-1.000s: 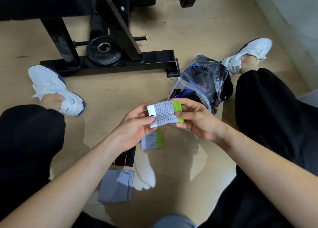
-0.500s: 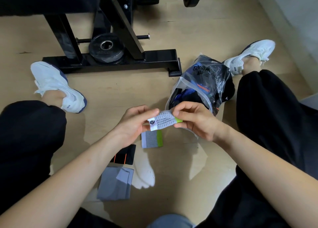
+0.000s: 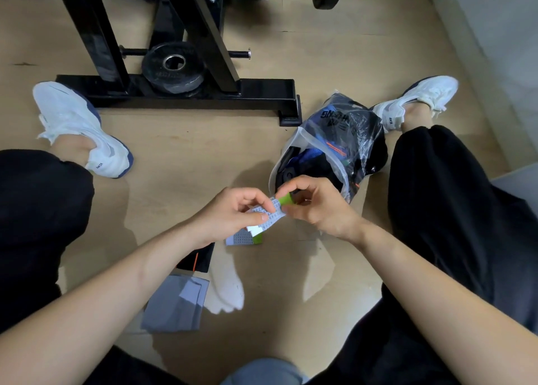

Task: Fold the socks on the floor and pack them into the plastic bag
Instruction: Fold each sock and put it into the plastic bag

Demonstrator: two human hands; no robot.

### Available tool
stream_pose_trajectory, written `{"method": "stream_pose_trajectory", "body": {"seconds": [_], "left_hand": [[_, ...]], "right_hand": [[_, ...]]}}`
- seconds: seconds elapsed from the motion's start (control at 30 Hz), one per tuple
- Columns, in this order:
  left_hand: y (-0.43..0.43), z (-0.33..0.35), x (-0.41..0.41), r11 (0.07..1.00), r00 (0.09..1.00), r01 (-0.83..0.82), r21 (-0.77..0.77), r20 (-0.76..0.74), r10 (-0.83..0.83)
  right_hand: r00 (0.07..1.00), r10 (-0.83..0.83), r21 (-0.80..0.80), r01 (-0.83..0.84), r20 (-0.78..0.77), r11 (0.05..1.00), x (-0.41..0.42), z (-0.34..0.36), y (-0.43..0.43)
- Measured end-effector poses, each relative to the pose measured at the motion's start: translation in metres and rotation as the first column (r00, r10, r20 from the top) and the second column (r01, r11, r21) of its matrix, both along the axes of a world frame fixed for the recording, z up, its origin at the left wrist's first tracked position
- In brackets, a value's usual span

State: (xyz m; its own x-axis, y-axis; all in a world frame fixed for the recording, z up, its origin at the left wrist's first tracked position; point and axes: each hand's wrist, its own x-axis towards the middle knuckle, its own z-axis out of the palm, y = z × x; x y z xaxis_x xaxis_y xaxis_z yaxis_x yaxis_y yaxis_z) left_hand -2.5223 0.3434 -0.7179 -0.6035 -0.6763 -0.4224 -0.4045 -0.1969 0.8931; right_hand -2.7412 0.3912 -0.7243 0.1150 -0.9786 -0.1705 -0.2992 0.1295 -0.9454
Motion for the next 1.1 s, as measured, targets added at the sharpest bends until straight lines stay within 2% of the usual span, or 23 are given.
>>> {"method": "stream_pose_trajectory", "body": {"seconds": [0.07,0.17,0.23,0.3,0.37,0.43,0.6,0.77,0.83,0.93,1.03,1.1], "left_hand": [[0.002,-0.003,-0.001,0.999,1.000,-0.025,-0.034,0.009,0.025],[0.004,-0.008,-0.005,0.995,0.998,-0.057,-0.088,0.037,0.060],[0.003,-0.013,-0.010,0.991,0.995,-0.089,-0.100,0.036,0.093],[0.002,-0.020,-0.015,0.986,0.992,-0.120,-0.114,0.031,0.124],[0.001,-0.026,-0.020,0.979,0.987,-0.150,-0.136,0.029,0.155],[0.001,-0.032,-0.025,0.974,0.983,-0.178,-0.141,0.018,0.183],[-0.002,-0.046,-0.048,0.965,0.983,-0.181,-0.189,-0.008,0.182],[-0.004,-0.061,-0.096,0.927,0.978,-0.209,-0.311,-0.062,0.200],[-0.006,-0.070,-0.117,0.902,0.978,-0.204,-0.380,-0.034,0.207],[-0.016,-0.084,-0.142,0.845,0.982,-0.154,-0.511,0.016,0.189],[-0.030,-0.106,-0.159,0.734,0.987,0.014,-0.679,0.128,0.099],[-0.041,-0.118,-0.166,0.696,0.975,0.117,-0.709,0.214,0.054]], "right_hand": [[0.974,-0.094,-0.152,0.064,-0.206,0.986,-0.012,0.002,-0.004],[0.822,-0.290,-0.336,0.128,-0.491,0.933,-0.044,0.006,-0.016],[0.693,-0.258,-0.261,0.103,-0.673,0.960,-0.065,0.002,-0.023],[0.651,-0.140,-0.114,0.082,-0.746,0.990,-0.078,-0.003,-0.026],[0.675,-0.089,-0.046,0.082,-0.732,0.996,-0.083,-0.006,-0.027],[0.676,-0.094,-0.048,0.087,-0.731,0.995,-0.083,-0.005,-0.028],[0.676,-0.177,-0.143,0.107,-0.715,0.984,-0.081,-0.003,-0.033],[0.707,-0.231,-0.247,0.082,-0.668,0.966,-0.081,0.007,-0.031],[0.720,-0.248,-0.281,0.076,-0.649,0.957,-0.082,0.010,-0.031],[0.750,-0.255,-0.293,0.086,-0.610,0.952,-0.082,0.015,-0.030],[0.762,-0.266,-0.295,0.103,-0.591,0.950,-0.084,0.018,-0.029],[0.764,-0.274,-0.279,0.128,-0.584,0.952,-0.086,0.018,-0.030]]}}
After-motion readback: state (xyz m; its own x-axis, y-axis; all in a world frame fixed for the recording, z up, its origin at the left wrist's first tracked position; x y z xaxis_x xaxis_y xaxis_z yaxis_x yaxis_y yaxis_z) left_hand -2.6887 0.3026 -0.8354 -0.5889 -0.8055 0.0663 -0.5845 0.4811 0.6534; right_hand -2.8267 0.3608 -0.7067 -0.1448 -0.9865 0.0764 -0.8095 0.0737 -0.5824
